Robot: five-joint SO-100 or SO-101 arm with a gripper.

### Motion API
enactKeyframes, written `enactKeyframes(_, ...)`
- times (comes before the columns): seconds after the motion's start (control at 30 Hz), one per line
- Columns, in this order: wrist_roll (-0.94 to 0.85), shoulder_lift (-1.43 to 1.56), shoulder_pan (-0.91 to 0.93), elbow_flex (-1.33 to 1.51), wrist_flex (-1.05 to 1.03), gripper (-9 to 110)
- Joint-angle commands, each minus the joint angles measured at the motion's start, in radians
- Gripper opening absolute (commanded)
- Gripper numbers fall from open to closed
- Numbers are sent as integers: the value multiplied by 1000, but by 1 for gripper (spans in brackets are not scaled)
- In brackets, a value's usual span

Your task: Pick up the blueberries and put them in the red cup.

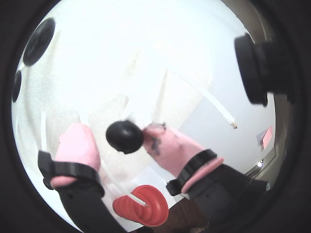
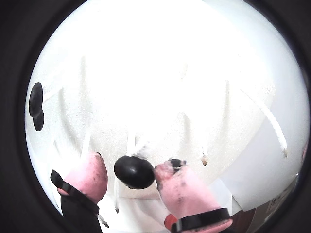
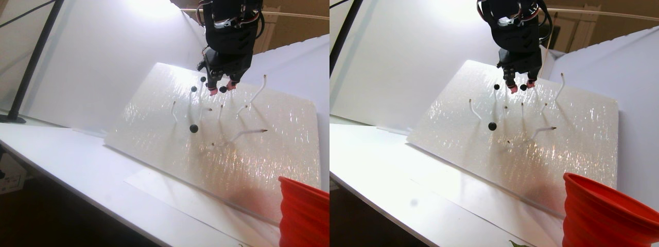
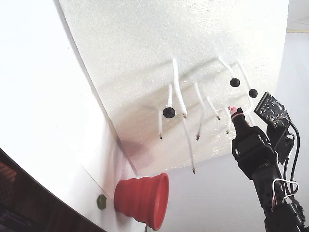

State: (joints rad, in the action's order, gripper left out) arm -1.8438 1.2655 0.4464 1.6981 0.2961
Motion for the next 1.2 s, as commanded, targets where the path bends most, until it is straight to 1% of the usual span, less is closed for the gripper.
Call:
enactKeyframes(0.0,-6,37,20,-91,38,18)
enactKeyframes(0.63,-11,31,31,-80,44,12)
enactKeyframes(1.17,-6,120,28,29,44,11)
